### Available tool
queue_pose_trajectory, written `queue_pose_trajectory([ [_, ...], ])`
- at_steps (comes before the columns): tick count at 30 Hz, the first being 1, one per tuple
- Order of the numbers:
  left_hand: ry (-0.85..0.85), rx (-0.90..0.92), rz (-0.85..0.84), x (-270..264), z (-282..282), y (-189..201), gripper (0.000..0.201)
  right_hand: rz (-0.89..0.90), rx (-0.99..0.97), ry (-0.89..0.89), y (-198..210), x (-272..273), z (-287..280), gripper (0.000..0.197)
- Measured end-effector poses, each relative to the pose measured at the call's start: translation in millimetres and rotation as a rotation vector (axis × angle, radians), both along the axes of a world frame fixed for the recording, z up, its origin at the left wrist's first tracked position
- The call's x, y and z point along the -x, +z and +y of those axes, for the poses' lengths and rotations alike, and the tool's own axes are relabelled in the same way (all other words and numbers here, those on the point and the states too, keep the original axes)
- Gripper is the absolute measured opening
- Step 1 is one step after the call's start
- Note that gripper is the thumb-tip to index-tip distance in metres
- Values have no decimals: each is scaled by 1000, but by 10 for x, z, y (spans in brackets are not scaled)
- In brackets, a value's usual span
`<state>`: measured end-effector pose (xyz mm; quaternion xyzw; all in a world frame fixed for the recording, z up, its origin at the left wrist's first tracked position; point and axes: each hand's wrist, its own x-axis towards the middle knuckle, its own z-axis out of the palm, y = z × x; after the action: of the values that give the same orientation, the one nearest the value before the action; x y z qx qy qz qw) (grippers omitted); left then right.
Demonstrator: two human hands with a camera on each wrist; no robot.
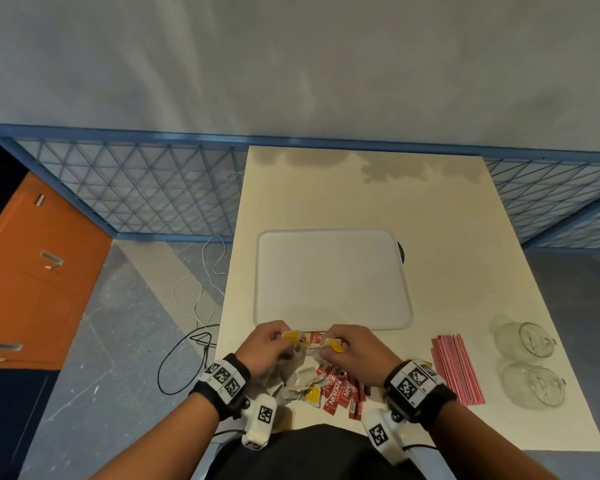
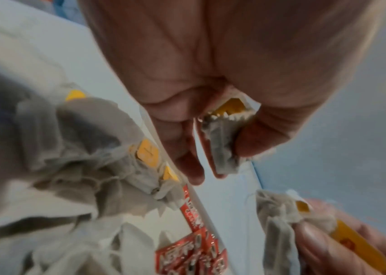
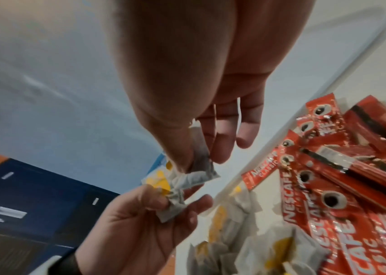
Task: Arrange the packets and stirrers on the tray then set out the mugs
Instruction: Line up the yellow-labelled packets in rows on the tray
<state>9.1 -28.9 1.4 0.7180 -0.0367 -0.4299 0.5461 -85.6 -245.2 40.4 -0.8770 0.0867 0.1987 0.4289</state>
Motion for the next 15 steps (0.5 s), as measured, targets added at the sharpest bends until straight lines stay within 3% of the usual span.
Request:
queue_pose_trajectory([
  [4, 150, 127, 385, -12, -85, 101, 22, 6, -54, 66, 91, -128, 11, 13],
  [8, 189, 323, 610, -19, -92, 172, 54, 1, -62, 92, 63, -289, 82, 16],
  [11, 149, 413, 662, -30, -38, 274, 49, -19, -50, 44, -1, -361, 151, 29],
  [15, 127, 275, 517, -5, 14, 346, 36, -52, -46, 50, -102, -445, 287, 50],
])
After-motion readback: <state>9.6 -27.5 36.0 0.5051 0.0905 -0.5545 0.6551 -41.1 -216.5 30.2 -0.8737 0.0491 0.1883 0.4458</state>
